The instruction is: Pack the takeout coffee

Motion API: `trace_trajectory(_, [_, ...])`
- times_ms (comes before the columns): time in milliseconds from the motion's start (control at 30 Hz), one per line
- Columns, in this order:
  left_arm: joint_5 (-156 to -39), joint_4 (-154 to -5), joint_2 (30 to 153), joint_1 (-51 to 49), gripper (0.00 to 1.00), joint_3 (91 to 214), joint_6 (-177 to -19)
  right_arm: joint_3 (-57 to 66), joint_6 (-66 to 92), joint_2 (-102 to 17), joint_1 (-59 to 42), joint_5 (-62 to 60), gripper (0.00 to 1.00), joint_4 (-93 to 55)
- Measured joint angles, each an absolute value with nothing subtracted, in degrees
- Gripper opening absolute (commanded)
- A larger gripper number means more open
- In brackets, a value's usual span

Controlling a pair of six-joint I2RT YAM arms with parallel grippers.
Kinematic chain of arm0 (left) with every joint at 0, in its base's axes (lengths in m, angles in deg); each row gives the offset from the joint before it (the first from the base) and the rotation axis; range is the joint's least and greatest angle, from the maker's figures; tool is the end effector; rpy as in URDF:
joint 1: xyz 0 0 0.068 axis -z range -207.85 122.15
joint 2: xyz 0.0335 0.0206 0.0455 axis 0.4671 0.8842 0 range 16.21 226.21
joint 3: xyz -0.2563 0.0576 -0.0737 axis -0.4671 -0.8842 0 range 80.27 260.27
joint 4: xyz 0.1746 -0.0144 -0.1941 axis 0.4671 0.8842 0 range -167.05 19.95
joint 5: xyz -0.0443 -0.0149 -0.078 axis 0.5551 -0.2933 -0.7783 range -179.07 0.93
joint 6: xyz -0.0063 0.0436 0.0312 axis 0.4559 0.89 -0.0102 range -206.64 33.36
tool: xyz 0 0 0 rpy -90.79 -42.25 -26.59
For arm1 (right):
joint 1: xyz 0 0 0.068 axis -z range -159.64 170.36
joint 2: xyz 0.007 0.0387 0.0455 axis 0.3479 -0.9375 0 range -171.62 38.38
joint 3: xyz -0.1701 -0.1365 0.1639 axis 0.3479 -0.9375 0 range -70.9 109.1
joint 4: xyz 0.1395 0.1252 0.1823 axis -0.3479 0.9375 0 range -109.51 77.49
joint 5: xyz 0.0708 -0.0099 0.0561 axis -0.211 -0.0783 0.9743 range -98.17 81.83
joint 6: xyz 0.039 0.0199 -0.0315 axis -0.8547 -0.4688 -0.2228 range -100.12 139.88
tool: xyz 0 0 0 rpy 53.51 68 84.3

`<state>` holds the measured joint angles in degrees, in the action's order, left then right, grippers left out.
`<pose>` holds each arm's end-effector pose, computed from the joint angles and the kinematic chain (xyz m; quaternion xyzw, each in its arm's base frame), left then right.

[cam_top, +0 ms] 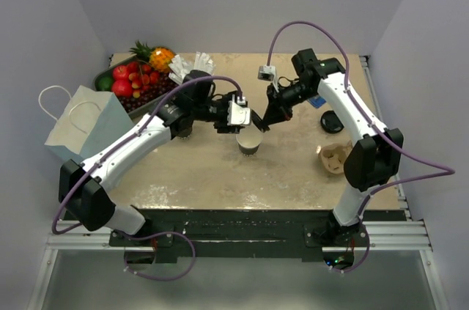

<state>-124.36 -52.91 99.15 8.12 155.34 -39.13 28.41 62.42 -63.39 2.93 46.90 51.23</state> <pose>0.2517 -0.2080 0.3467 0.6645 0.5241 -0.2173 0.4862 0.3237 0.1323 0.3311 -0.4969 0.7260 0.4182 0.2259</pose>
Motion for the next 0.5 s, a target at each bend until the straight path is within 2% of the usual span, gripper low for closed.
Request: trace_trajectory(500, [-121.62, -54.20, 100.76, 11.31, 0.62, 153.50, -29.78, 28.89, 62.81, -63.42, -0.68, 49.80, 0.00, 54.64])
